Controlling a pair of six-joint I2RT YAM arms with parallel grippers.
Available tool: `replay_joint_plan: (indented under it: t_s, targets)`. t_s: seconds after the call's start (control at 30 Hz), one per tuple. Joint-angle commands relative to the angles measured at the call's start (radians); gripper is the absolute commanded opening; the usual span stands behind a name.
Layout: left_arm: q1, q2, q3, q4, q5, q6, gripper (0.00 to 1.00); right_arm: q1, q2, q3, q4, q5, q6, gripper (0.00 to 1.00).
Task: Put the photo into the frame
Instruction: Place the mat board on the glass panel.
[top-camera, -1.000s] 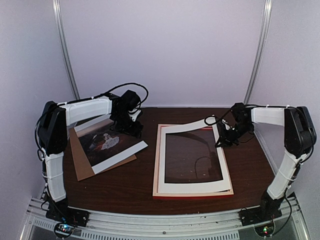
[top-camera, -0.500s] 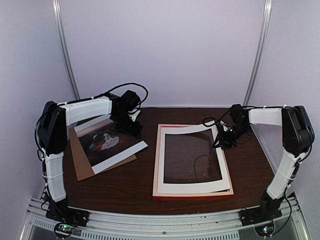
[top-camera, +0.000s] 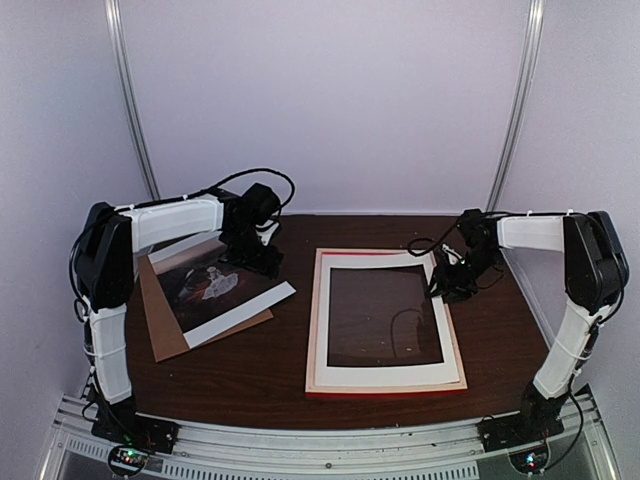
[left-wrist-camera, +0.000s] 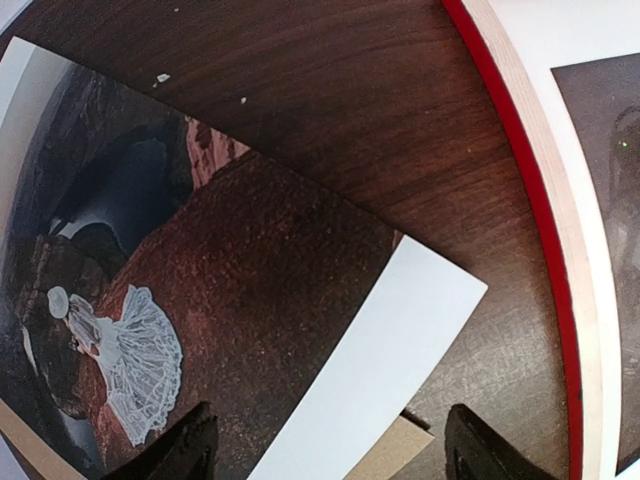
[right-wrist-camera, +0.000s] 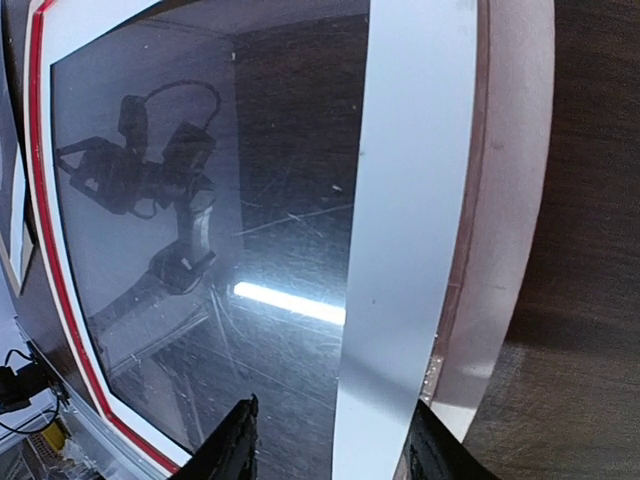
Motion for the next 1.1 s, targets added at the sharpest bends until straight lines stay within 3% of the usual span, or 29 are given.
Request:
replay_joint_plan:
  t_s: [0.0,0.33,0.57,0.8,1.07]
  targets:
    - [0.005,-0.064,-0.016,0.018,-0.044,0.011,0.8,0.005,-0.028,0.036,-0.046,0.094,-0.013,0.51]
    - [0.02,-0.121,-0.079,0.041,-0.102,0.009,0.86,0.014,-0.103,0.061,-0.081,0.232,-0.032,0.6]
    - [0.112,-0.197,-0.18,0.066,-0.029,-0.02,0.89,0.117,-0.103,0.131,0.008,0.214,-0.008,0.6]
    - [0.293,-0.338,-0.363,0.155,0.15,-0.085,0.94,0.286,0.047,0.326,0.097,0.145,0.03,0.61]
    - [0.398,-0.409,-0.542,0.229,0.177,-0.165,0.96,0.423,0.306,0.586,0.154,0.023,0.09,0.62]
